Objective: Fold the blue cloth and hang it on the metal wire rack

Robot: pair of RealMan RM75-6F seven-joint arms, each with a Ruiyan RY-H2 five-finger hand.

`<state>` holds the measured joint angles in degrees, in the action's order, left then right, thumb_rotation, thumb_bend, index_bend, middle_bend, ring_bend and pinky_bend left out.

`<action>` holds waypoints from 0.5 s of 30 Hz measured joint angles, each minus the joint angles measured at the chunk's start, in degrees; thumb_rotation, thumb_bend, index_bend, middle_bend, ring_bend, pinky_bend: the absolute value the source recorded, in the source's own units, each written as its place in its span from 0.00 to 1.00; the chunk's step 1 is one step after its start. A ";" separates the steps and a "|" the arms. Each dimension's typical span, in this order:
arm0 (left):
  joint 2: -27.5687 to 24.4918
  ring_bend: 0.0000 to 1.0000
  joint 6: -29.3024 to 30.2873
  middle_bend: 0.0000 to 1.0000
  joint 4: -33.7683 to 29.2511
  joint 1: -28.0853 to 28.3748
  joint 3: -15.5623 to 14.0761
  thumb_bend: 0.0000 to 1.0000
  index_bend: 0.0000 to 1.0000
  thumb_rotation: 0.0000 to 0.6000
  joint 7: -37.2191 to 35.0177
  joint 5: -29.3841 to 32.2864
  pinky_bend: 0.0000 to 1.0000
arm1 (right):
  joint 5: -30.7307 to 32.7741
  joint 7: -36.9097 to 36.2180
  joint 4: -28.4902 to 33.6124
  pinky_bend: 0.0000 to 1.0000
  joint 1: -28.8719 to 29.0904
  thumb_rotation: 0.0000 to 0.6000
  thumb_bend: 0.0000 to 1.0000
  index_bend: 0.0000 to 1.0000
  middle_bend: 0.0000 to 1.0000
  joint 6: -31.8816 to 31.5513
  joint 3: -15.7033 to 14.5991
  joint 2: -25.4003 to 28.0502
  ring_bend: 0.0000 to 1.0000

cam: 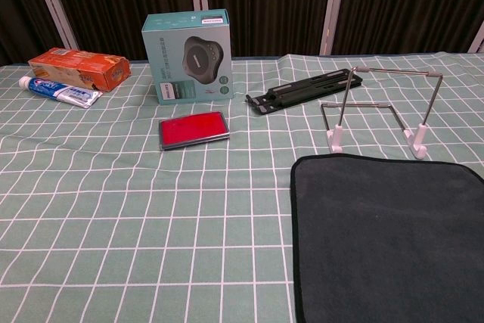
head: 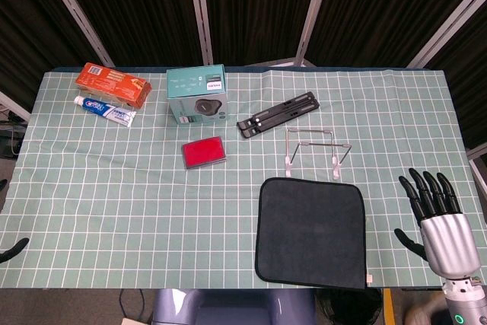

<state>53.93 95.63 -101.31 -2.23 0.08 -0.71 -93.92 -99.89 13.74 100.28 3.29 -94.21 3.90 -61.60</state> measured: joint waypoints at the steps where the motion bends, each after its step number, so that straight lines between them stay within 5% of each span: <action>1: 0.00 0.00 -0.02 0.00 0.00 0.00 0.00 0.00 0.00 1.00 -0.02 0.02 0.00 | -0.01 0.02 0.01 0.00 -0.01 1.00 0.00 0.02 0.00 0.00 -0.01 0.01 0.00; 15: 0.04 0.00 -1.21 0.00 -0.30 0.77 0.72 0.00 0.00 1.00 0.08 1.29 0.00 | -2.05 1.25 0.00 0.00 1.14 1.00 0.00 0.07 0.00 5.16 -2.81 -0.32 0.00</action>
<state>53.97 94.42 -101.61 -1.46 0.80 -0.63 -92.64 -101.94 14.99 100.29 4.43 -89.05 1.09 -61.92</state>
